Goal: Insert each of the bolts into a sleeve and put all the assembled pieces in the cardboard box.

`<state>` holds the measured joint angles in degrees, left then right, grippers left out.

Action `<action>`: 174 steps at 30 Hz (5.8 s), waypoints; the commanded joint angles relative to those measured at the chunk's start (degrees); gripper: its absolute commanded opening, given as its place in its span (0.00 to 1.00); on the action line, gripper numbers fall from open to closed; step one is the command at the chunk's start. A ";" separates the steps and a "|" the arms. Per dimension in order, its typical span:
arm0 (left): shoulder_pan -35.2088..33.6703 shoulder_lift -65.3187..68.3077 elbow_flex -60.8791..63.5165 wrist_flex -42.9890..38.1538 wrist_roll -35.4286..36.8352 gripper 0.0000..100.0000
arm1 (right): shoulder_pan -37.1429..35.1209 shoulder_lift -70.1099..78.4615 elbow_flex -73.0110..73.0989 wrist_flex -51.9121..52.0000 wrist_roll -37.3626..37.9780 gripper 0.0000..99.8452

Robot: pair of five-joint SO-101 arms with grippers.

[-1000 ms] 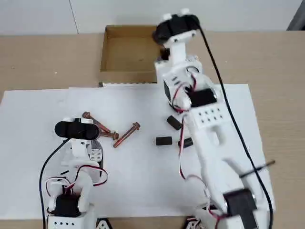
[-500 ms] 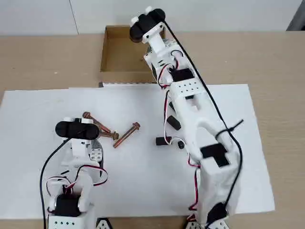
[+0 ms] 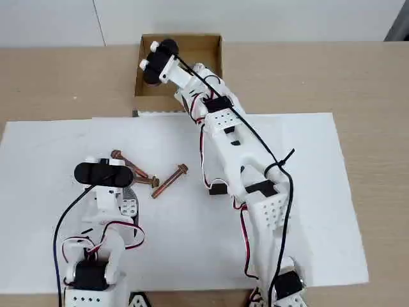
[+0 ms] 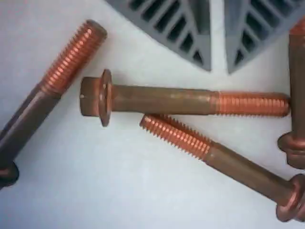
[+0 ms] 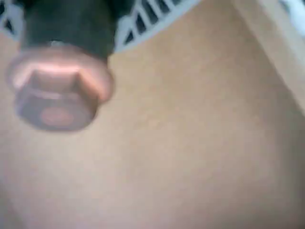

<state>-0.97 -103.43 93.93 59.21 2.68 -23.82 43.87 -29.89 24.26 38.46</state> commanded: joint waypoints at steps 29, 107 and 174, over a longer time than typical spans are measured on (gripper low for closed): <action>-0.26 -0.53 -0.31 0.09 -0.26 0.01 | 0.92 -18.07 -5.45 25.36 -15.12 0.00; 0.00 -0.53 -0.31 0.09 -0.26 0.01 | 9.10 -4.09 -4.40 63.08 -7.56 0.18; 0.18 35.16 -46.73 18.02 -8.00 0.01 | 21.76 -82.59 49.67 72.75 -21.01 0.00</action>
<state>-0.97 -76.79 54.46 77.14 -5.05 -3.96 -36.92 19.96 96.88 17.71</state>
